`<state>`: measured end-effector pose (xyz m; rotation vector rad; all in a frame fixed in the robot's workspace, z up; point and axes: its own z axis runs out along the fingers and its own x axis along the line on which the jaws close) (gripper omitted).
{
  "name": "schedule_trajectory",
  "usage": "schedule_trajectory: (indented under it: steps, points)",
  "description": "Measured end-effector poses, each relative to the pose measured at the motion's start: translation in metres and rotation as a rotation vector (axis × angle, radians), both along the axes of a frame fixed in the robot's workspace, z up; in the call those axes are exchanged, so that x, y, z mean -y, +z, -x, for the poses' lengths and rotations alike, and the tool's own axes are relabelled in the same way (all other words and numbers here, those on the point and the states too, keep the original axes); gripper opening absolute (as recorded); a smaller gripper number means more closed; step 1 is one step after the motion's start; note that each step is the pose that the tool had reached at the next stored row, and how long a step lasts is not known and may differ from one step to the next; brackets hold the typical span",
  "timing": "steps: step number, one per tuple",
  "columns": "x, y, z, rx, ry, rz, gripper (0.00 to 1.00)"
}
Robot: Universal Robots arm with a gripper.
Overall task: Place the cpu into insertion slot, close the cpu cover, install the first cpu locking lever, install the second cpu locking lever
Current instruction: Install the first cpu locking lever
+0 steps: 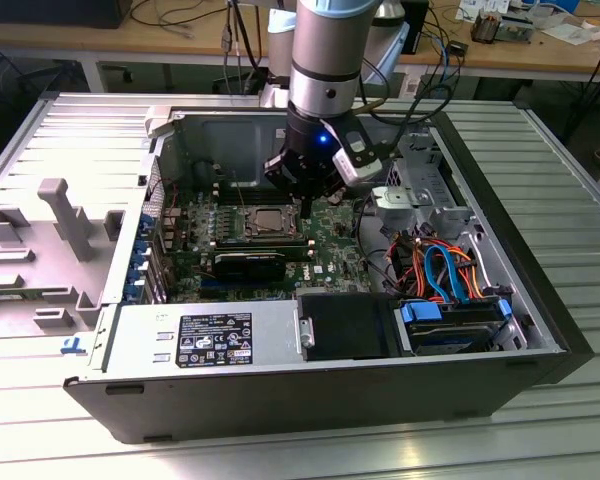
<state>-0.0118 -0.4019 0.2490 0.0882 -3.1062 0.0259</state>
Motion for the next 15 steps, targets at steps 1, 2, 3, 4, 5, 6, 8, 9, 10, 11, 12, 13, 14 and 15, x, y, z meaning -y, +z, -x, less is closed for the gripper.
schedule_trajectory:
  steps: [1, 2, 3, 4, 5, 6, 8, 9, 10, 11, 12, 13, 14, 15]
  points:
    - [0.0000, 0.0000, 0.0003, 0.0000, 0.000, 0.0000, 0.11]
    - [0.0000, -0.0002, 0.0009, 0.0000, 0.000, 0.0000, 0.11]
    - [0.0000, -0.0002, 0.0015, 0.0000, 0.000, 0.0000, 0.11]
    - [0.0000, -0.0003, 0.0020, 0.0000, 0.000, 0.0000, 0.11]
    - [0.0000, -0.0005, 0.0028, 0.0000, 0.000, 0.0000, 0.11]
    - [0.0001, -0.0006, 0.0037, 0.0000, 0.000, 0.0000, 0.11]
    - [0.0002, -0.0011, 0.0076, 0.0000, 0.000, 0.0000, 0.11]
    - [0.0002, -0.0016, 0.0086, 0.0000, 0.000, 0.0000, 0.11]
    - [0.0001, -0.0018, 0.0086, 0.0000, 0.000, 0.0000, 0.11]
    - [0.0002, -0.0019, 0.0088, 0.0000, 0.000, -0.0001, 0.11]
    - [0.0001, -0.0021, 0.0087, 0.0000, 0.000, -0.0001, 0.11]
    - [0.0002, -0.0021, 0.0088, 0.0000, 0.000, 0.0000, 0.11]
    - [0.0002, -0.0022, 0.0088, 0.0000, 0.000, -0.0001, 0.11]
    - [0.0002, -0.0022, 0.0088, 0.0000, 0.000, 0.0000, 0.11]
